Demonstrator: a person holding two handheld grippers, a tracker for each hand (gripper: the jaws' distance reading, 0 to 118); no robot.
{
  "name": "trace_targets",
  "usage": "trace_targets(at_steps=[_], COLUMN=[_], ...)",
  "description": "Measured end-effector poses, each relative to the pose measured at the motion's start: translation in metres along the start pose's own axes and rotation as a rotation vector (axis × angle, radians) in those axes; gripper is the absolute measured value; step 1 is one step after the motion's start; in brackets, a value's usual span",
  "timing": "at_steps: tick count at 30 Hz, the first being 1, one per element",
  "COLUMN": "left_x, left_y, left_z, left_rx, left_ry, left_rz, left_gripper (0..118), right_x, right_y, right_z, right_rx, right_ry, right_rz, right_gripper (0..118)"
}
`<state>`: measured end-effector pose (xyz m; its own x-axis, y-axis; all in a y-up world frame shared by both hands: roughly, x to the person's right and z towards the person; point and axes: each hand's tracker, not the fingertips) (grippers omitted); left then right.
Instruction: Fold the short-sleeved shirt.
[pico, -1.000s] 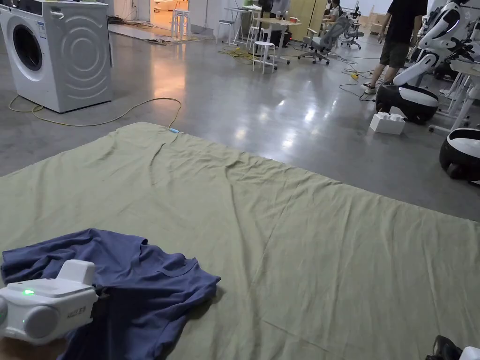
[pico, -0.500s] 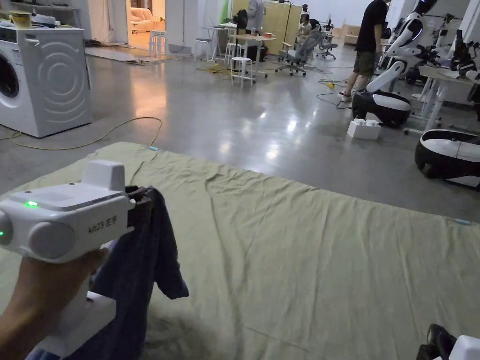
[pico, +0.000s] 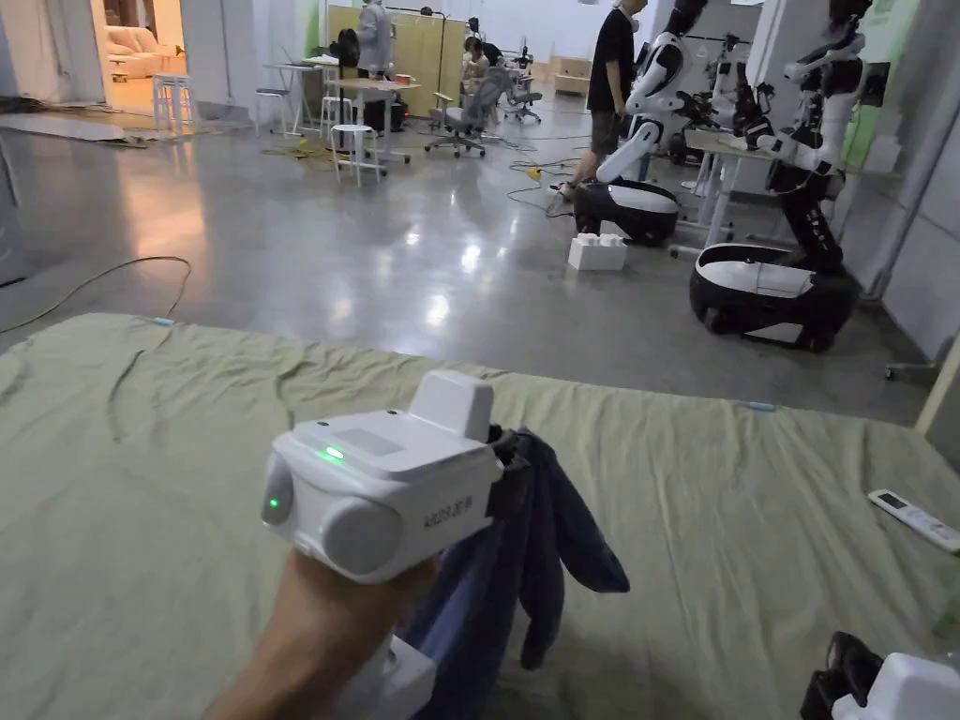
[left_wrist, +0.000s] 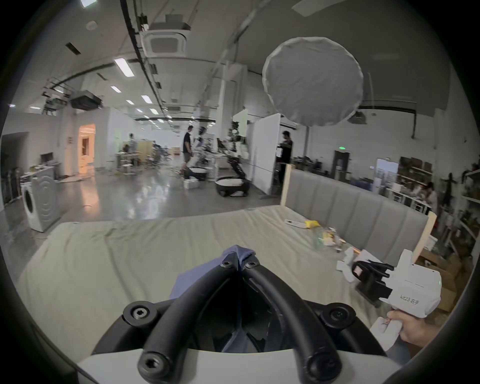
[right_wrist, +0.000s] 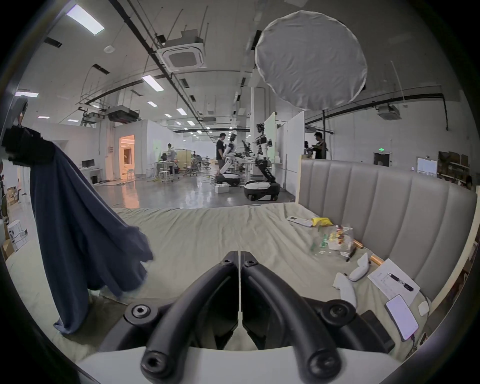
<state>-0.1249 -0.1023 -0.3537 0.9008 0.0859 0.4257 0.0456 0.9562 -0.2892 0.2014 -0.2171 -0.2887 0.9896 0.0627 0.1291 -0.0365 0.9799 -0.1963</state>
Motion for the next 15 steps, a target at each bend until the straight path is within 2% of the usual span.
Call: trace_targets(at_steps=[3, 8, 15], left_x=[0.036, 0.090, 0.119], left_y=[-0.024, -0.089, -0.167], left_z=[-0.025, -0.044, -0.039], left_rx=[-0.042, -0.193, -0.322], left_ry=[-0.086, -0.176, -0.219], left_rz=[0.046, 0.032, 0.064], left_gripper=[2, 2, 2], right_x=[0.017, 0.039, 0.047], right_y=[-0.005, -0.017, -0.032], right_z=[0.004, 0.010, 0.010], right_rx=[-0.007, -0.040, -0.080], right_ry=[-0.032, -0.068, -0.075], right_rz=[-0.012, -0.037, -0.046], right_gripper=[2, 2, 2])
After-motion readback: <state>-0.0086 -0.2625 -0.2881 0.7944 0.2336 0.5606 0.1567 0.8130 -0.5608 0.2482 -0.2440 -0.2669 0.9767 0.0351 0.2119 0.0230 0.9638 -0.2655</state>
